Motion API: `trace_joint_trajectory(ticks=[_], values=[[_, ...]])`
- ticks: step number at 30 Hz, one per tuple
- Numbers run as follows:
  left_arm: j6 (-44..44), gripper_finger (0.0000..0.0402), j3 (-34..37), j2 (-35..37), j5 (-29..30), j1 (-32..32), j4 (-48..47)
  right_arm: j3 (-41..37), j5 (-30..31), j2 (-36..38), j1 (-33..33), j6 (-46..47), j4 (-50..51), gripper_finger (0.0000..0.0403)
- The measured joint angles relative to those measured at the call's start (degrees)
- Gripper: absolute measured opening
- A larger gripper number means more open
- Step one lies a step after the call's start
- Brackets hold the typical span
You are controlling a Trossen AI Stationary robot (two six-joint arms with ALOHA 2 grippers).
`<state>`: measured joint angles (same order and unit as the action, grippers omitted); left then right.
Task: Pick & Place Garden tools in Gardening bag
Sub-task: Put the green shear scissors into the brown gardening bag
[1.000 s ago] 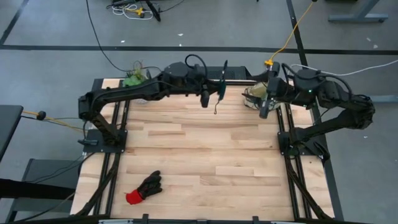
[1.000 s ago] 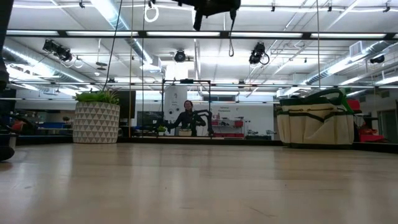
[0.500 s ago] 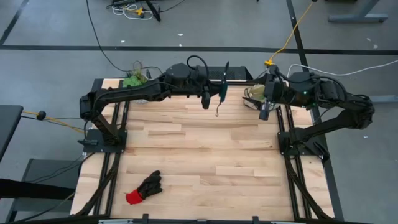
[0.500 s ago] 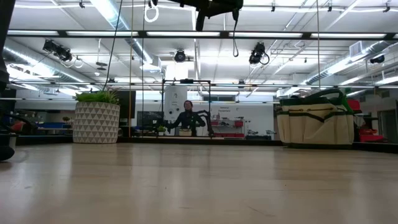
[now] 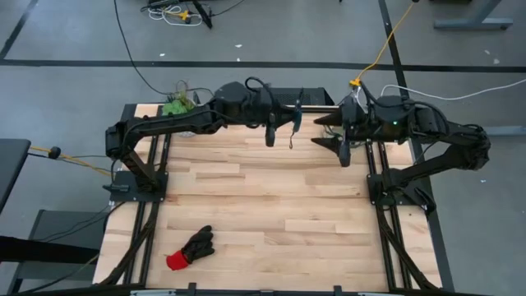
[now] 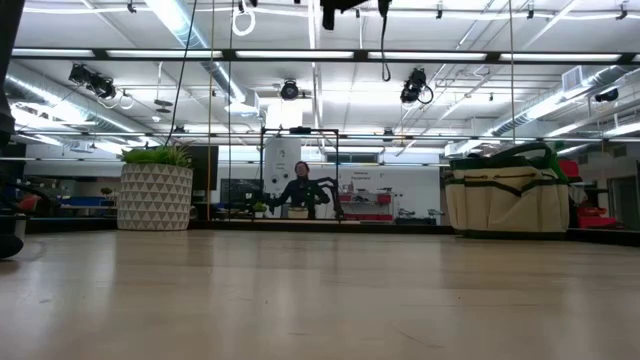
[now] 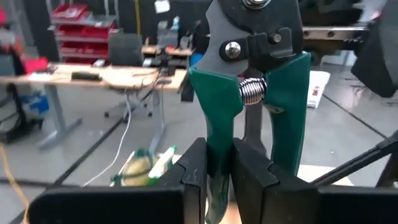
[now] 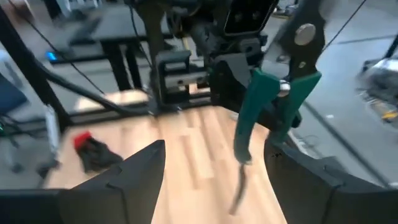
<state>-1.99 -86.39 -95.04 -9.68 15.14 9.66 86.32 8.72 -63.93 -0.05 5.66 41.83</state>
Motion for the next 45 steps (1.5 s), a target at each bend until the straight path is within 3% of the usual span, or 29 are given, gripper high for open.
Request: trace_joint_trajectory(ticks=[7,12,26,45], values=[[11.41,0.0054,0.0,0.02,-5.94,0.0,4.51,0.0,-2.33,0.01,0.0,7.85,-5.19,0.0274],[14.36,0.0055,0.0,0.02,-6.91,0.02,6.59,0.0,-2.33,0.03,0.0,9.99,-6.0,0.0274],[10.87,0.0055,-0.04,0.09,-9.19,-0.16,10.08,-0.02,-1.93,-2.76,0.0,-2.94,-5.23,0.0274],[10.04,0.0056,-0.04,0.09,-9.02,-0.2,10.07,-0.04,-0.18,-6.09,0.0,-7.96,-4.94,0.0274]])
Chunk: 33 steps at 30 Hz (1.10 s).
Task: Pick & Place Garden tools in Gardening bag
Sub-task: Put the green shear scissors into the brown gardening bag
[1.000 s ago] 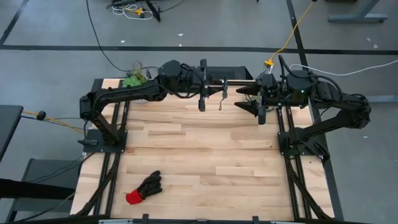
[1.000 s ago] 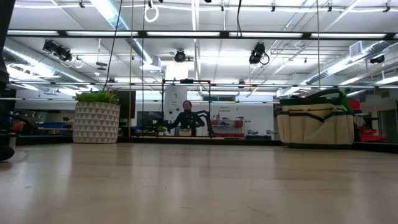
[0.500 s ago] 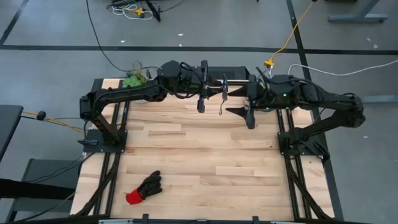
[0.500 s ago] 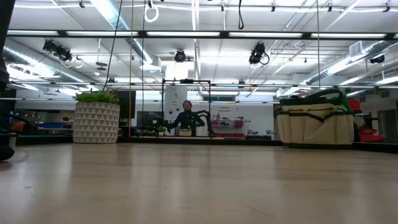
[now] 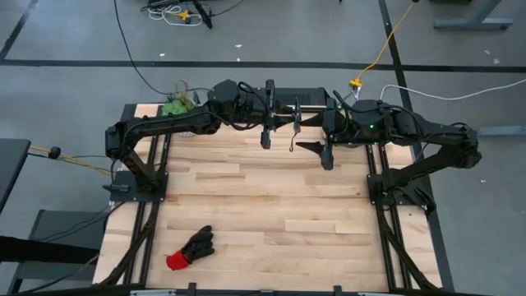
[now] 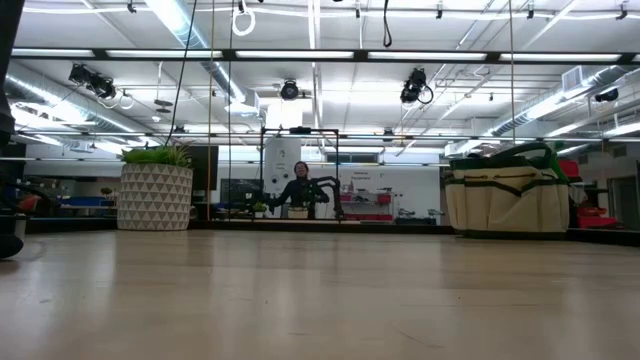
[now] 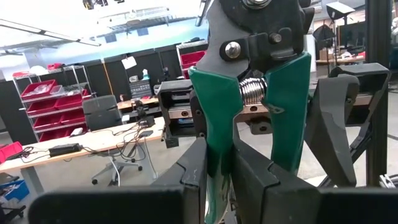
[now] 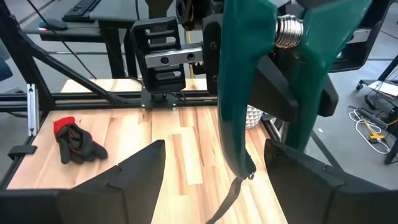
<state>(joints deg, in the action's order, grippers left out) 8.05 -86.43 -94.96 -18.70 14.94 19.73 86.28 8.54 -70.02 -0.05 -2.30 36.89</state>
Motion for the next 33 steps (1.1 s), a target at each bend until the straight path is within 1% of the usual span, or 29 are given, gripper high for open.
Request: trace_joint_trajectory(ticks=[17,22,26,30,33], values=[[-1.45,0.0057,0.0,0.0,0.0,-0.02,-0.02,0.0,0.02,0.01,0.0,-0.11,-1.78,0.0274],[-1.42,0.0057,0.02,0.0,0.0,-0.02,0.0,0.0,0.02,0.51,0.0,3.45,-2.97,0.0274],[-1.4,0.0057,0.02,0.14,0.0,0.07,0.15,0.0,0.09,2.67,0.0,6.03,-3.25,0.0274],[-1.4,0.0057,0.02,0.15,-0.01,0.07,0.26,0.0,4.82,5.97,-0.02,8.47,-3.68,0.0274],[-1.4,0.0057,0.02,0.19,-0.02,-0.07,0.73,0.0,7.53,8.04,0.0,13.05,-3.67,0.0274]])
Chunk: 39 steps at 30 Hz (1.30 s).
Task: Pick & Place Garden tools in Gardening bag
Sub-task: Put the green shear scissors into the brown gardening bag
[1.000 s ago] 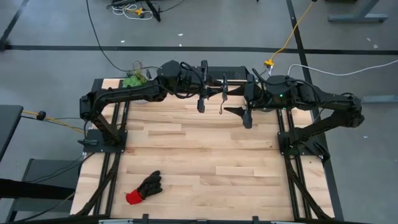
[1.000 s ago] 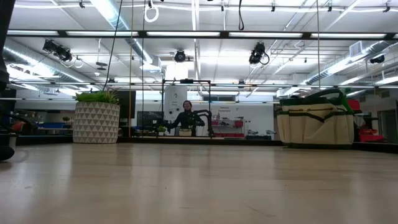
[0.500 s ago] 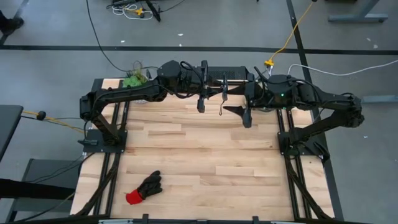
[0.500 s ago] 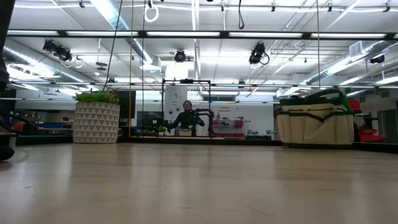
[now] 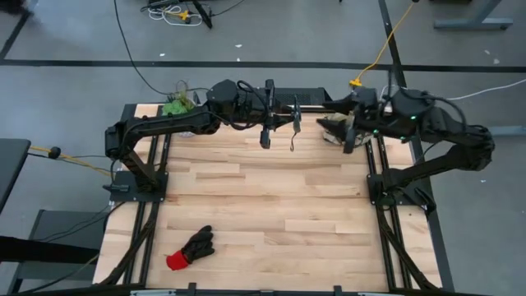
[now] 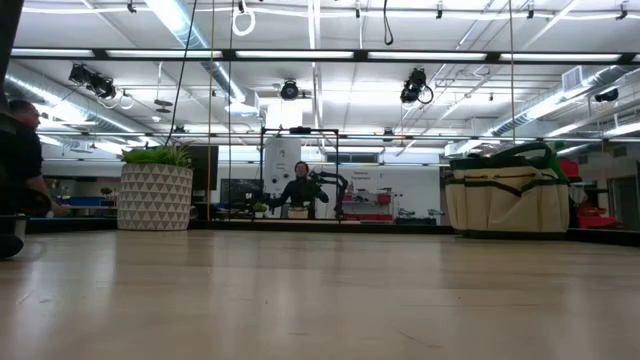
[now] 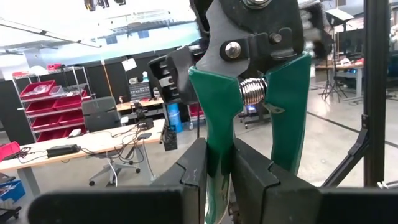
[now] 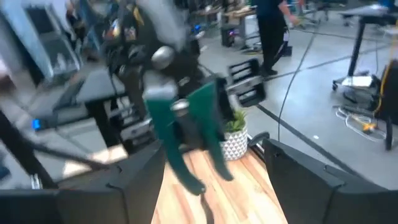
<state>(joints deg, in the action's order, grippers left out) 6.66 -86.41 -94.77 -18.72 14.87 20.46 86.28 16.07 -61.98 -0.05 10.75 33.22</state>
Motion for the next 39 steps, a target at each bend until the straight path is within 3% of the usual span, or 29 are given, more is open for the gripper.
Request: trace_joint_trajectory(ticks=[6,11,18,31,39], values=[[-5.35,0.0057,0.0,0.03,1.14,0.27,-0.11,0.0,-0.17,1.98,-0.02,0.88,-0.18,0.0274],[-21.46,0.0057,0.0,0.03,4.19,1.47,-0.32,0.0,-0.19,2.1,-0.02,-0.9,-0.08,0.0274],[-39.6,0.0057,0.04,0.03,5.04,2.43,-0.81,0.0,-0.04,2.08,-0.02,-10.45,1.52,0.0274],[-56.39,0.0057,0.04,0.03,-0.56,0.58,-5.81,0.0,-0.04,2.08,-0.02,-44.42,1.66,0.0274],[-62.59,0.0057,0.04,0.03,1.51,0.3,-12.27,0.0,-0.65,2.06,-0.02,-63.84,1.81,0.0274]])
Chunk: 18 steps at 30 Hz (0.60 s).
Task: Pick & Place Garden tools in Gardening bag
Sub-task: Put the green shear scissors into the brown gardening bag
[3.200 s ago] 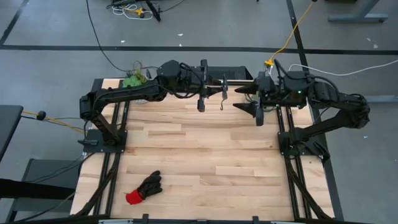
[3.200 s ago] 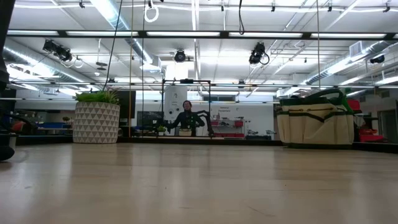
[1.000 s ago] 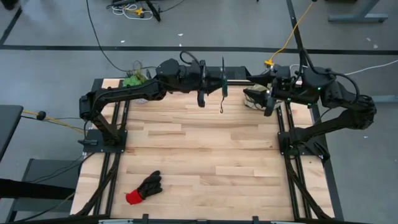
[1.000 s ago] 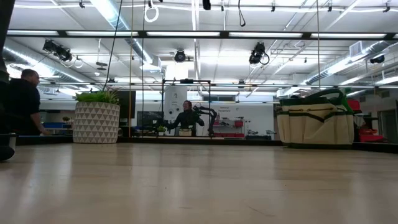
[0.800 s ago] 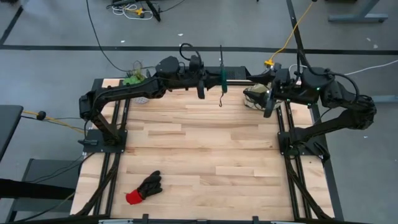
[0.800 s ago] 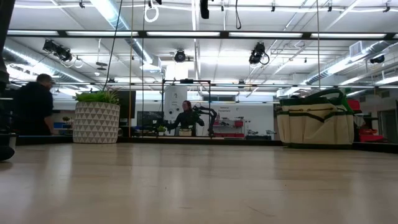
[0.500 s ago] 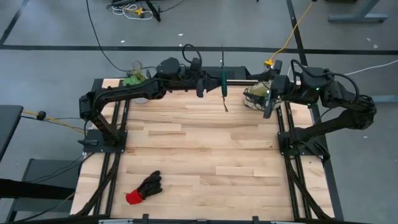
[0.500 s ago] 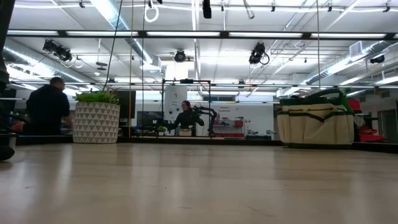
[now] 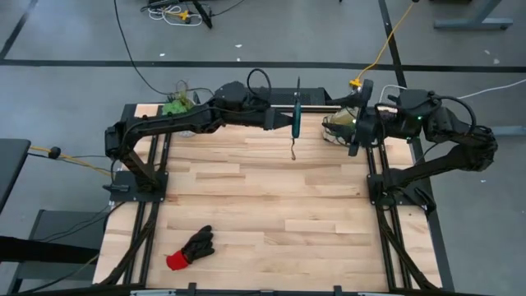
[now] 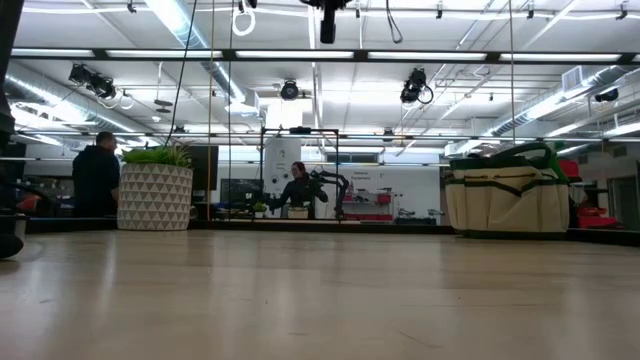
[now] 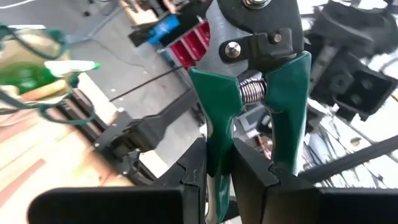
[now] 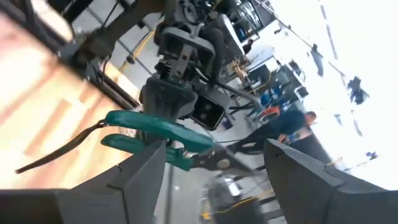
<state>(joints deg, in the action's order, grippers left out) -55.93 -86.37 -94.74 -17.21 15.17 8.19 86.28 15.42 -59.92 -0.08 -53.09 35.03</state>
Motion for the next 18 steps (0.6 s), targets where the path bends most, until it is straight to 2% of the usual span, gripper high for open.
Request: trace_joint_trajectory(ticks=[8,13,18], values=[[-2.32,0.0057,0.0,0.0,2.58,-0.05,-6.41,0.0,0.06,-1.89,0.0,-12.46,4.1,0.0274],[-3.53,0.0057,0.0,0.0,2.19,-0.06,-6.3,0.0,0.42,-4.59,-0.02,-19.3,5.3,0.0274],[-4.99,0.0057,0.0,0.0,0.89,-0.06,-6.25,0.0,4.52,-7.59,-0.04,-27.09,4.5,0.0274]])
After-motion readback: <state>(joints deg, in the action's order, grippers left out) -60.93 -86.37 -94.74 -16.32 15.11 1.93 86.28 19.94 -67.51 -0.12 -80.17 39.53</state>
